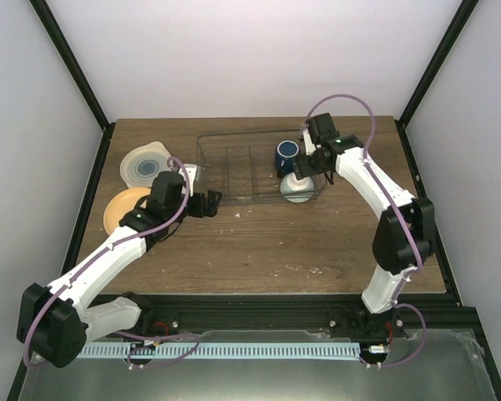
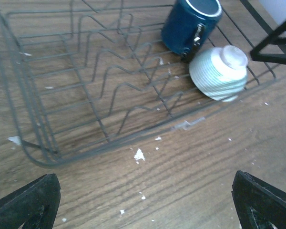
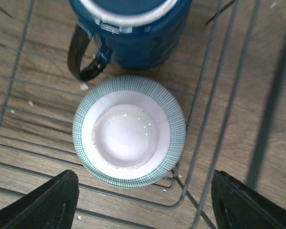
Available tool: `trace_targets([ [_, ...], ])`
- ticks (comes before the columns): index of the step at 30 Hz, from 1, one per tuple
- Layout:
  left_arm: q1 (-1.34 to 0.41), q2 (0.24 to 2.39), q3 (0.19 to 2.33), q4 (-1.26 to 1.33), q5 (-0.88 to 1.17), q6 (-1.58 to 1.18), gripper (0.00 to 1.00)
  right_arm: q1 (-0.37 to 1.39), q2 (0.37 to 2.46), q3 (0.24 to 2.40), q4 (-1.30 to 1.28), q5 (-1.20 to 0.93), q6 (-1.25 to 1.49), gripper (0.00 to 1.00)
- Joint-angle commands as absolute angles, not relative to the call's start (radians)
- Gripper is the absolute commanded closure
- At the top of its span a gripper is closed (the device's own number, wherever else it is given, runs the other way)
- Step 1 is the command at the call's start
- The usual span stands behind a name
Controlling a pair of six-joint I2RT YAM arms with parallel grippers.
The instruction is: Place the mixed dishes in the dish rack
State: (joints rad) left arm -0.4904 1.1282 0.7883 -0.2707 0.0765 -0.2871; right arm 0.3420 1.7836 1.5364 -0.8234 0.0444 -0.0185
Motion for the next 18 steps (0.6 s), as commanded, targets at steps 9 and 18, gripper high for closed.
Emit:
trace_targets([
  [9,-0.46,0.966,0.904,-0.336,-0.255,-0.234,0.0,0.346,1.429,1.357,-0.521,0.1,0.034,0.0],
  [18,-0.151,1.204,1.26,-0.642,-0.206,-0.18,0.0,0.346,1.24,1.111,-0.433,-0.025,0.063,0.0],
])
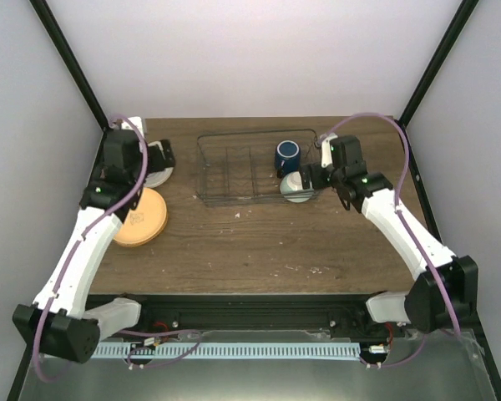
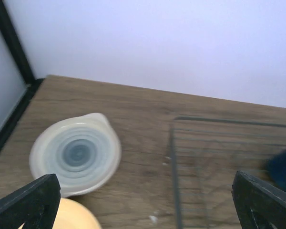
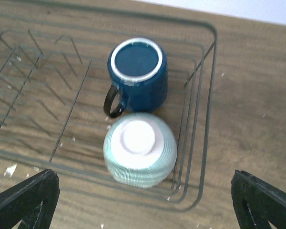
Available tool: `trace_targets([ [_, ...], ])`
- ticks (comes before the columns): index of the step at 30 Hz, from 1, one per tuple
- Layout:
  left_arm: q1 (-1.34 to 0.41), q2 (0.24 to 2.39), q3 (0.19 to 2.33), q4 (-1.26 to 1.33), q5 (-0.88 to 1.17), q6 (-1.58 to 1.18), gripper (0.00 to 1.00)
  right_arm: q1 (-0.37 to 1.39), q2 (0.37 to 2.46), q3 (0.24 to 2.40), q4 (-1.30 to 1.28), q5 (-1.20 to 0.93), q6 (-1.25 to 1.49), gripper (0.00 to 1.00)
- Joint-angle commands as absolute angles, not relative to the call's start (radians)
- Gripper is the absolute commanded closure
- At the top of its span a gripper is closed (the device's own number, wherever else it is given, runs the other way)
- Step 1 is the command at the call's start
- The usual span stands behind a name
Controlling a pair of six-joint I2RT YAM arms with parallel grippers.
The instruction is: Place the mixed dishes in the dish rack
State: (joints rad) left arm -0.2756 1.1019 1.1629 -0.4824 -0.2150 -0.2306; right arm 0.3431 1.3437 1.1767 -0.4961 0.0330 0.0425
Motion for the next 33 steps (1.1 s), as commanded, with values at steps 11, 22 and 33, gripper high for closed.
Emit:
trace_targets([
  [11,0.15,1.456,1.35,-0.709,-0.189,-0.128,0.04,0.346,1.109,0.954,-0.409,-0.135,0.077,0.0],
  [22,0.196,1.492,1.225,-0.743,-0.238,-0.183,0.06,0.349,1.139,0.85,-0.335,-0.236,0.121,0.09],
  [33,0.198,1.419,1.034,-0.731,-0.044,-0.175,0.15,0.366,1.209,0.846,-0.305,-0.272,0.123,0.17],
])
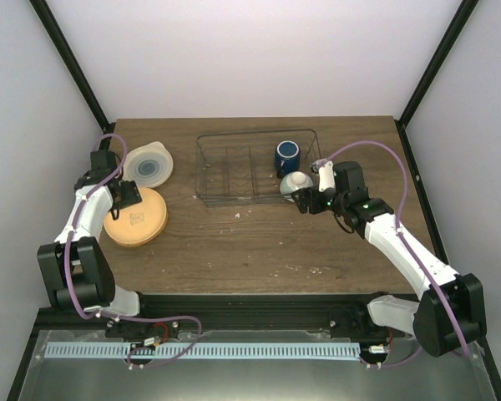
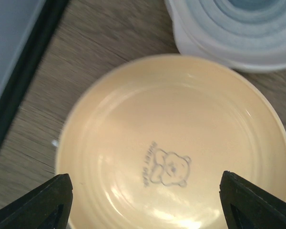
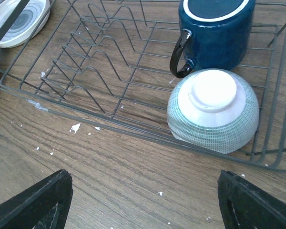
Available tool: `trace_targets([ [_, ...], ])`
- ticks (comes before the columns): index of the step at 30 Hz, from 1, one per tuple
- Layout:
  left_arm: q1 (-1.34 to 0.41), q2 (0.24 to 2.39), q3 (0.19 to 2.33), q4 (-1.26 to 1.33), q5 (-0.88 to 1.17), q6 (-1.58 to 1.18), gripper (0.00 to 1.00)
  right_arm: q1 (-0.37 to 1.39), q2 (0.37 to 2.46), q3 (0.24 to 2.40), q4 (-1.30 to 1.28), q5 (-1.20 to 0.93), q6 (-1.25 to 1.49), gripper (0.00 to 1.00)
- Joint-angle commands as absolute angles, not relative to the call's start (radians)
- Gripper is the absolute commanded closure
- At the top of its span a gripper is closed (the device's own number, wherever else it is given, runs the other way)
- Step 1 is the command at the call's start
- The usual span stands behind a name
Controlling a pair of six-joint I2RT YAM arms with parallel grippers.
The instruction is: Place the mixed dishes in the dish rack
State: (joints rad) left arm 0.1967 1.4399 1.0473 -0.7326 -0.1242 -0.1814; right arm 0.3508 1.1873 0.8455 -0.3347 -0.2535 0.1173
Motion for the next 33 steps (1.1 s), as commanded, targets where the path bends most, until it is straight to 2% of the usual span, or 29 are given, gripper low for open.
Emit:
trace_targets([
  [1,0.198,1.424,1.04,-0.74,-0.08,-0.167,0.15,0.369,1.215,0.848,-0.306,-0.271,0.123,0.17],
  [4,0.199,1.43,1.058,-0.76,-0.17,-0.16,0.14,0.378,1.221,0.845,-0.301,-0.262,0.126,0.17],
  [19,0.36,1.504,1.051,-0.727,-0.089,-0.216,0.13,0.382,1.248,0.806,-0.255,-0.291,0.123,0.17],
  [25,0.403,1.559,1.045,-0.723,-0.077,-0.212,0.16,0.381,1.261,0.806,-0.252,-0.296,0.117,0.17],
  [28,0.415,1.588,1.032,-0.712,-0.068,-0.207,0.2,0.381,1.266,0.806,-0.252,-0.295,0.117,0.16],
  [33,0.424,1.638,1.04,-0.71,-0.047,-0.198,0.38,0.38,1.269,0.809,-0.258,-0.283,0.12,0.16],
])
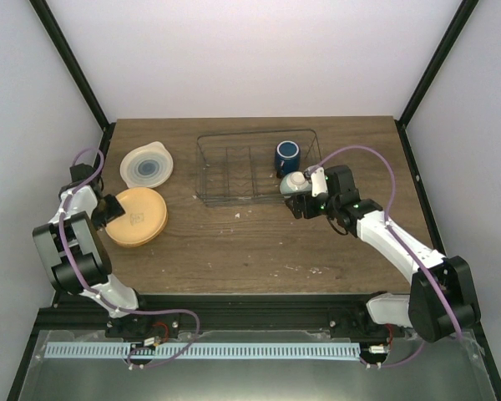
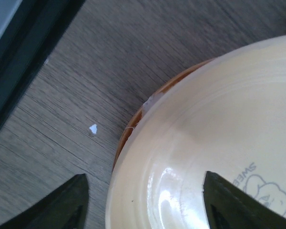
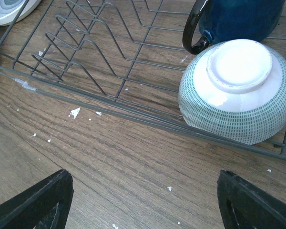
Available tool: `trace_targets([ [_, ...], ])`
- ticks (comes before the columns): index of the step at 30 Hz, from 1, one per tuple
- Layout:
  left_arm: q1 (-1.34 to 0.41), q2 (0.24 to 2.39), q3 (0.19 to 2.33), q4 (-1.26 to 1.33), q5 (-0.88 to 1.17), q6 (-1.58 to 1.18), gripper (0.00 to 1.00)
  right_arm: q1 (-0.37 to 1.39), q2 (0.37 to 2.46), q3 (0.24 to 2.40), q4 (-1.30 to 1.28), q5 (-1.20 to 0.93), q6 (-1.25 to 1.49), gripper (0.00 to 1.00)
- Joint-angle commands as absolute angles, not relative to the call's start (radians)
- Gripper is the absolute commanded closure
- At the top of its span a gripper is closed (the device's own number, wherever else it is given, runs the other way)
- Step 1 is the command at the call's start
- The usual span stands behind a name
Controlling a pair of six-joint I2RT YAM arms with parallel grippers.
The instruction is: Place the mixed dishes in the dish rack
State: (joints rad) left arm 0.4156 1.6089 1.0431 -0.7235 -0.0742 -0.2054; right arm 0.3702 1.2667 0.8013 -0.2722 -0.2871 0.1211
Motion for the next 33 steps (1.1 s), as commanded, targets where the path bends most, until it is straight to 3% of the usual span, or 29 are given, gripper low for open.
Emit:
trace_targets([
  [1,0.424,1.641,1.041,-0.708,-0.043,-0.199,0.43,0.381,1.268,0.809,-0.258,-0.282,0.121,0.16],
  [12,0.431,1.681,1.041,-0.705,-0.02,-0.197,0.71,0.382,1.259,0.813,-0.266,-0.272,0.123,0.16],
  [20,0.43,1.64,1.034,-0.704,-0.003,-0.187,1.0,0.381,1.272,0.806,-0.256,-0.275,0.119,0.16],
  [33,0.43,1.537,1.03,-0.695,0.029,-0.184,1.0,0.381,1.294,0.808,-0.25,-0.283,0.118,0.16],
])
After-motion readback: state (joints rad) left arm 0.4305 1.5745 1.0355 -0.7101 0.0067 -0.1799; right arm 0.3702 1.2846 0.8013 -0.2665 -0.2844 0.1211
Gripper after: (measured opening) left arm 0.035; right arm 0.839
